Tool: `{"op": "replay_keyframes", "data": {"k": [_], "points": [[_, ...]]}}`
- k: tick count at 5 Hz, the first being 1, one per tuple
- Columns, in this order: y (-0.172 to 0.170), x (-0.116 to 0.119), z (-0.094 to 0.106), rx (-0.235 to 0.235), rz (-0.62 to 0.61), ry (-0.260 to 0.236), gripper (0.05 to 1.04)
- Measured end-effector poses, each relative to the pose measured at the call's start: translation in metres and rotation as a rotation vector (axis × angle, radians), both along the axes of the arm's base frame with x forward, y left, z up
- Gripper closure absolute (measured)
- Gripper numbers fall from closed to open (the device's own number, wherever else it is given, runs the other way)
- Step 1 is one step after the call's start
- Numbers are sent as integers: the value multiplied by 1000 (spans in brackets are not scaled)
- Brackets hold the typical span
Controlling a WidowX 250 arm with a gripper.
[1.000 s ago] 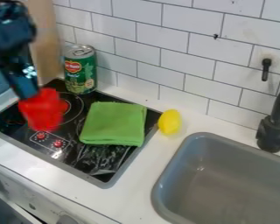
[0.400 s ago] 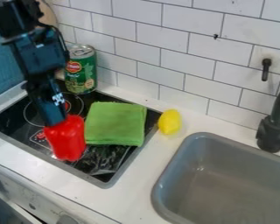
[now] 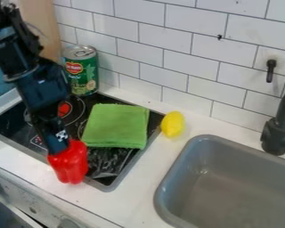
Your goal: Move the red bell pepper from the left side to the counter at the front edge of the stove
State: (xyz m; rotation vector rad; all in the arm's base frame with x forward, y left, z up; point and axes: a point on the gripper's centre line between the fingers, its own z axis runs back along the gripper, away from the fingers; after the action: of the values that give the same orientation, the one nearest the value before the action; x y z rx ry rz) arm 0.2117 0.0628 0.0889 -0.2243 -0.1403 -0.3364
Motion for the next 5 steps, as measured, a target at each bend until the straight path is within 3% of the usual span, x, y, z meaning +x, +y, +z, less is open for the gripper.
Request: {"op": "replay_keyframes", "data": {"k": [1, 2, 5], "points": [[5, 0, -1, 8, 22, -10, 975], [8, 2, -5, 4, 25, 15, 975], [13, -18, -2, 42, 22, 143, 975]]}}
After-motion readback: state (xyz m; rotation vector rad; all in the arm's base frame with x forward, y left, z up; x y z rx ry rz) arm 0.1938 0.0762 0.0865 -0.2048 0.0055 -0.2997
